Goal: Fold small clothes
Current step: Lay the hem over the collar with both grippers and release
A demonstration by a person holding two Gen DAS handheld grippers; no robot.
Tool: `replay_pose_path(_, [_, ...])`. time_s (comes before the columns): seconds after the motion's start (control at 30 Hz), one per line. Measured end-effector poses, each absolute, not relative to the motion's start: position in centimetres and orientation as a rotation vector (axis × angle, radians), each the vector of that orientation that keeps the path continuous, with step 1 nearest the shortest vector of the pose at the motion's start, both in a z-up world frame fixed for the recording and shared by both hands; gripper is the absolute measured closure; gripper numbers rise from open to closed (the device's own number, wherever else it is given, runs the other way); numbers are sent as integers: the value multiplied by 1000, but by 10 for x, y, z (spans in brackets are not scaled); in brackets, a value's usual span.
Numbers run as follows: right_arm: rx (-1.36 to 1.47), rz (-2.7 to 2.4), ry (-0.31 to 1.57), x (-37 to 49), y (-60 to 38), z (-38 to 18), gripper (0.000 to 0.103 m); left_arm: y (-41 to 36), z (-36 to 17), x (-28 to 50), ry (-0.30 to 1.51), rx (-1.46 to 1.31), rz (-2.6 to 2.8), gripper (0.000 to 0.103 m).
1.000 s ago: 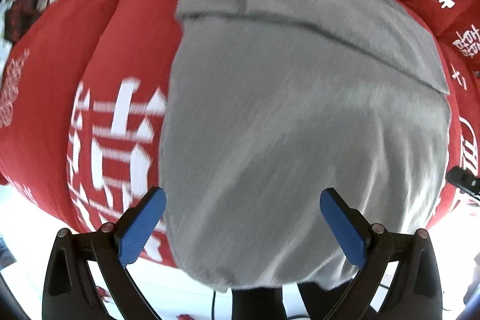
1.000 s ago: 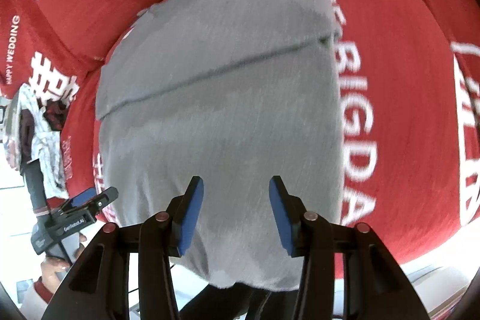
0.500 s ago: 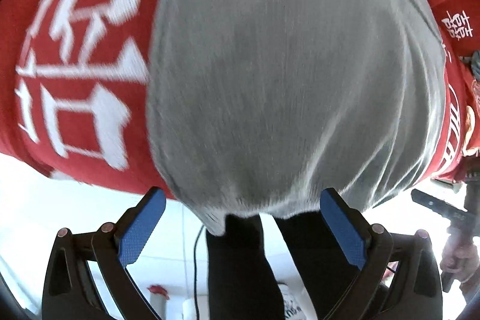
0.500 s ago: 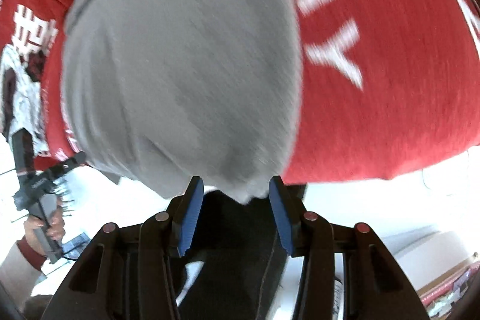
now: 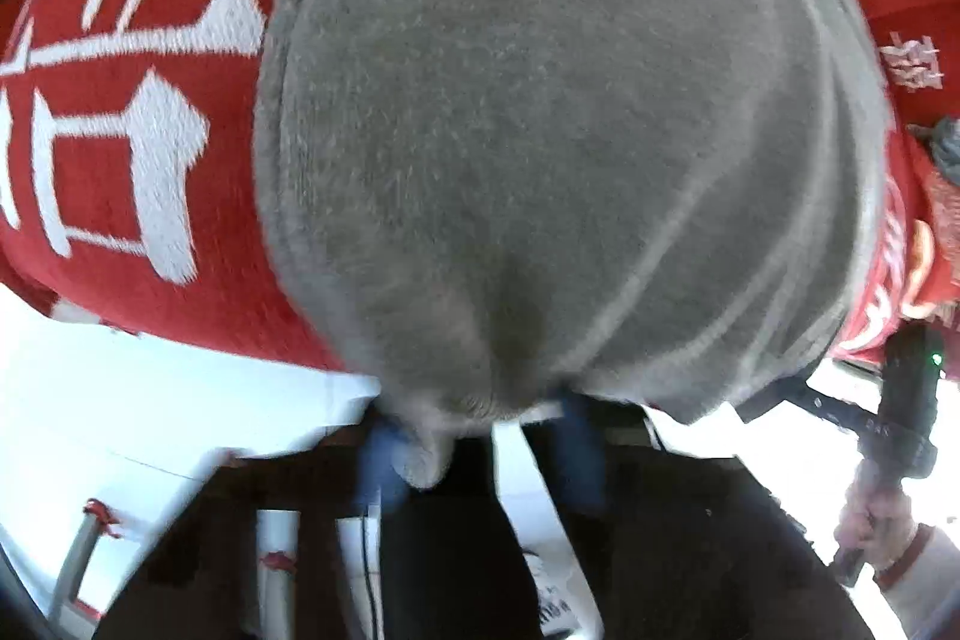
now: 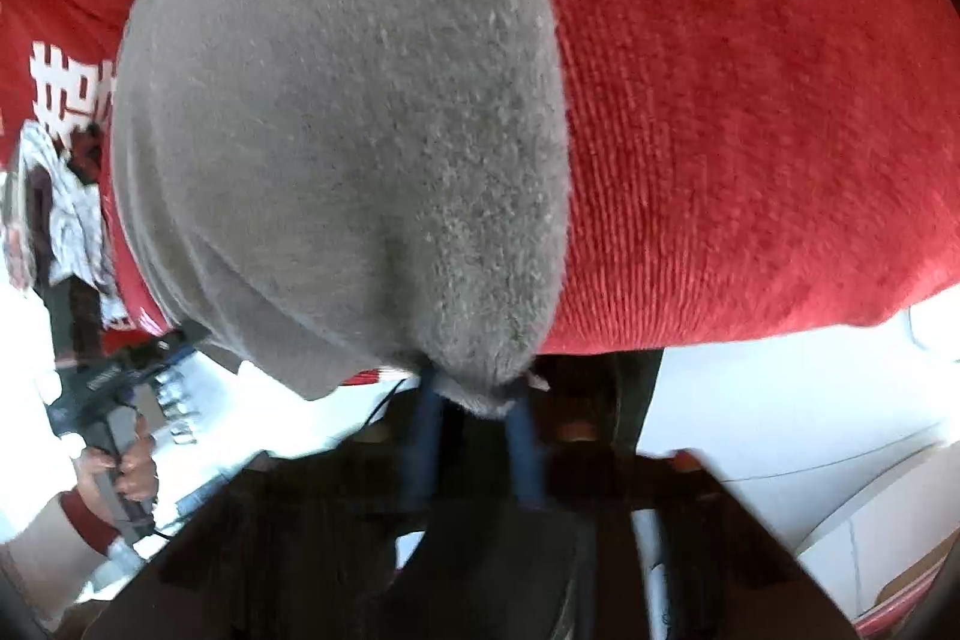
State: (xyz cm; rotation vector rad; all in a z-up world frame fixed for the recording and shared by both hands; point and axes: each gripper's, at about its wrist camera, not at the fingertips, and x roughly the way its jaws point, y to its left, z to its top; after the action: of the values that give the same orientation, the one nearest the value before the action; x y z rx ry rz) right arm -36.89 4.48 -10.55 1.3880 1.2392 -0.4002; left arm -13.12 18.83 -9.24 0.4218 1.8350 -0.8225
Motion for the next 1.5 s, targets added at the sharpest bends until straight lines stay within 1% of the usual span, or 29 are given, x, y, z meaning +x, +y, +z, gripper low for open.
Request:
replay_pose_path(0.03, [1405,-384,1207,-370,44,-98,98,188,-88,-131,1846,406,-848,88])
replay_pose_path(0.13, [1472,-330,1104,-370,33,-74,98,180,-65,-130,1833,385,-922,88])
replay_pose_path(0.2, [1502,-303,1033,-367,22,-57,98,171,-40,-123,1807,339,-976,88])
replay_pose_path(0.3, [1512,-276,913,-356,-2,-28,99,151,0,-104,1727,257,-1027,88])
replay_pose_path(0.4, [1511,-268,802,-344,-42,-6,99,128,20,-75,1652,173,-1031,88])
replay_pose_path(0.47, [1506,-268,738,-331,-71,2,99,109,25,-57,1606,142,-1029,88])
replay_pose_path(0.6, [1498,-304,695,-301,-108,-1,99,60,20,-21,1518,156,-996,88])
replay_pose_path(0.73, [1512,-381,701,-284,-151,-14,99,29,2,8,1473,203,-921,88])
replay_pose_path(0.8, [1518,-419,726,-278,-163,-24,99,20,-7,6,1460,242,-877,87])
replay_pose_path(0.83, [1522,-429,741,-276,-168,-28,98,16,-8,7,1463,265,-851,68])
replay_pose_path(0.87, [1523,-436,762,-273,-172,-31,98,18,-9,9,1466,293,-813,29])
replay_pose_path(0.9, [1526,-440,791,-270,-176,-34,98,18,-7,11,1449,309,-779,18])
replay_pose_path(0.93, [1532,-442,811,-271,-179,-37,94,25,-3,13,1417,304,-778,17])
replay_pose_path(1.1, [1463,-496,864,-274,-192,-26,92,12,6,11,1359,419,-833,17])
replay_pose_path(1.17, [1387,-518,895,-272,-198,-15,79,4,5,7,1347,486,-863,17])
replay_pose_path(1.2, [1338,-526,919,-270,-200,-9,64,1,4,4,1347,516,-873,17])
replay_pose_path(1.23, [1289,-528,943,-268,-201,-4,55,-5,0,1,1357,548,-886,17])
replay_pose_path(1.37, [1065,-481,1063,-248,-198,8,55,-27,-25,-10,1427,647,-911,17])
replay_pose_path(1.5, [928,-439,1152,-229,-192,-1,54,-39,-43,-10,1465,664,-878,17])
